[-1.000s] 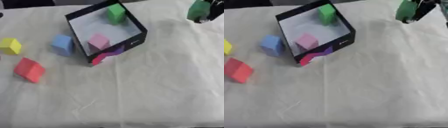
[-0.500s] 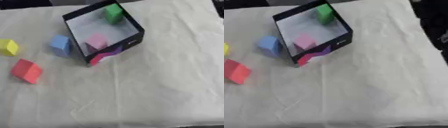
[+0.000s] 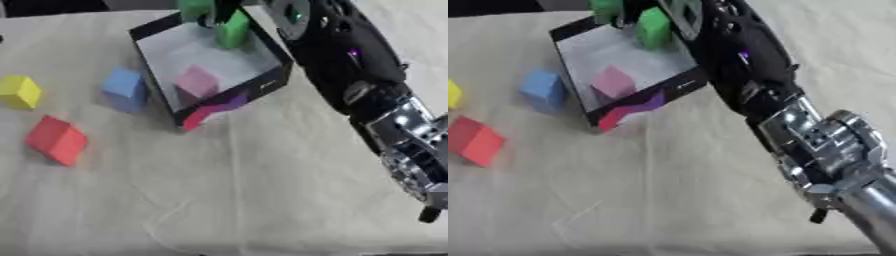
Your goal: Pick up objects on the table and place them in the box.
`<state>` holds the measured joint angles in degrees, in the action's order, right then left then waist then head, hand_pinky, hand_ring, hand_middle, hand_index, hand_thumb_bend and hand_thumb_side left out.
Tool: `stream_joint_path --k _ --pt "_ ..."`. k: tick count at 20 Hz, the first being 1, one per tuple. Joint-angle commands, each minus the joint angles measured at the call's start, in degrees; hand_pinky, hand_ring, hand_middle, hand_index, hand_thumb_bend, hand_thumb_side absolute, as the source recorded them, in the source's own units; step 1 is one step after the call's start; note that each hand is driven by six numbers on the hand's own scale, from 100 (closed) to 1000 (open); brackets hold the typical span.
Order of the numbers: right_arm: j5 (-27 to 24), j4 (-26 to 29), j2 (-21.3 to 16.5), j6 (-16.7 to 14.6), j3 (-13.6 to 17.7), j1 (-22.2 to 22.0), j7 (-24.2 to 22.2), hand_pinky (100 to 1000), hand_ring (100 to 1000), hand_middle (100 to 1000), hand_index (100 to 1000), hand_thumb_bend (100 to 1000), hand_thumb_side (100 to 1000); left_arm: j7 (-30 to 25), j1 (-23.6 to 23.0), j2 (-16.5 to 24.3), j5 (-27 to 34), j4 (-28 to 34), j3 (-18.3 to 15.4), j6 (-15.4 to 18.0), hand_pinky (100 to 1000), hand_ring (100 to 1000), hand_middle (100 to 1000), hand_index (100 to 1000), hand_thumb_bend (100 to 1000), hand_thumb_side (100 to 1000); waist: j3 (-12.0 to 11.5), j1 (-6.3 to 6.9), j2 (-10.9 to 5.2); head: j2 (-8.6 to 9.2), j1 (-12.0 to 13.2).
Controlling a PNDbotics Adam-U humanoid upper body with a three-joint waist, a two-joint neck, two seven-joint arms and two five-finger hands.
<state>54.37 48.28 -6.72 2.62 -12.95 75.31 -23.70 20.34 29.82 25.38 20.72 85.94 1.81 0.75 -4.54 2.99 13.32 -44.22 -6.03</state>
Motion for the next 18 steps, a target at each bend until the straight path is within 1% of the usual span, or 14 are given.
stream_joint_path --k 1,5,6,7,8,10,11,12,14,16,18 --pt "3.5 -2.1 1.0 -0.7 1.2 0.9 1.5 718 639 518 585 456 100 -0.8 1.3 0.2 -0.7 0.3 0.5 -0.1 783 803 779 806 777 668 -0.5 -0.71 0.16 0.10 -0.8" --pt "7.3 -3.9 1.7 -1.5 1.6 0.4 2.6 724 653 533 604 499 100 -1.2 1.4 -0.1 -0.7 0.1 0.8 -0.2 783 804 779 806 776 670 -0.9 -0.77 0.59 0.10 -1.3" --pt "8.0 -4.1 1.7 -1.6 1.6 0.4 2.9 734 680 572 648 526 102 -1.3 1.5 -0.1 -0.7 0.1 0.8 -0.2 783 804 779 806 776 670 -1.0 -0.79 0.62 0.10 -1.3" --pt "8.8 -4.1 1.7 -1.6 1.6 0.3 3.1 742 704 601 685 540 126 -1.3 1.5 -0.1 -0.7 0.1 0.9 -0.2 783 804 779 806 776 670 -0.9 -0.80 0.61 0.10 -1.2" --pt "9.5 -4.1 1.7 -1.6 1.5 0.3 3.4 773 781 698 788 599 199 -1.3 1.4 -0.1 -0.7 0.1 0.9 -0.2 783 804 779 806 776 670 -0.9 -0.81 0.59 0.10 -1.2" --pt "10.9 -3.9 1.6 -2.1 1.4 0.2 3.5 822 854 788 867 662 250 -1.3 1.4 0.0 -0.7 0.1 0.9 -0.2 782 804 779 806 775 670 -0.7 -0.81 0.54 0.10 -1.1" --pt "11.3 -3.8 1.5 -2.4 1.5 0.2 3.5 829 866 800 872 667 259 -1.3 1.3 0.0 -0.7 0.0 0.9 -0.2 782 804 779 806 774 670 -0.7 -0.83 0.51 0.10 -1.2" --pt "11.3 -3.5 1.3 -2.7 1.6 0.1 3.5 831 869 814 883 690 290 -1.3 1.3 0.1 -0.7 0.0 0.9 -0.2 782 804 779 805 774 671 -0.6 -0.84 0.45 0.10 -1.1" --pt "11.1 -2.9 1.0 -3.4 1.7 0.2 3.6 831 866 811 887 699 305 -1.3 1.1 0.3 -0.7 0.0 0.8 -0.2 782 804 779 805 773 671 -0.3 -0.84 0.32 0.10 -1.0" --pt "9.9 -2.0 0.5 -4.2 1.7 0.1 3.4 828 868 809 884 693 301 -1.1 0.9 0.5 -0.6 -0.1 0.6 -0.2 782 804 779 805 773 671 0.0 -0.83 0.16 0.10 -0.7" --pt "7.5 -0.6 -0.4 -4.0 1.8 0.0 3.3 820 866 806 878 678 292 -1.0 0.6 0.9 -0.6 -0.1 0.5 -0.1 782 804 779 805 771 670 0.3 -0.84 -0.02 0.10 -0.3"
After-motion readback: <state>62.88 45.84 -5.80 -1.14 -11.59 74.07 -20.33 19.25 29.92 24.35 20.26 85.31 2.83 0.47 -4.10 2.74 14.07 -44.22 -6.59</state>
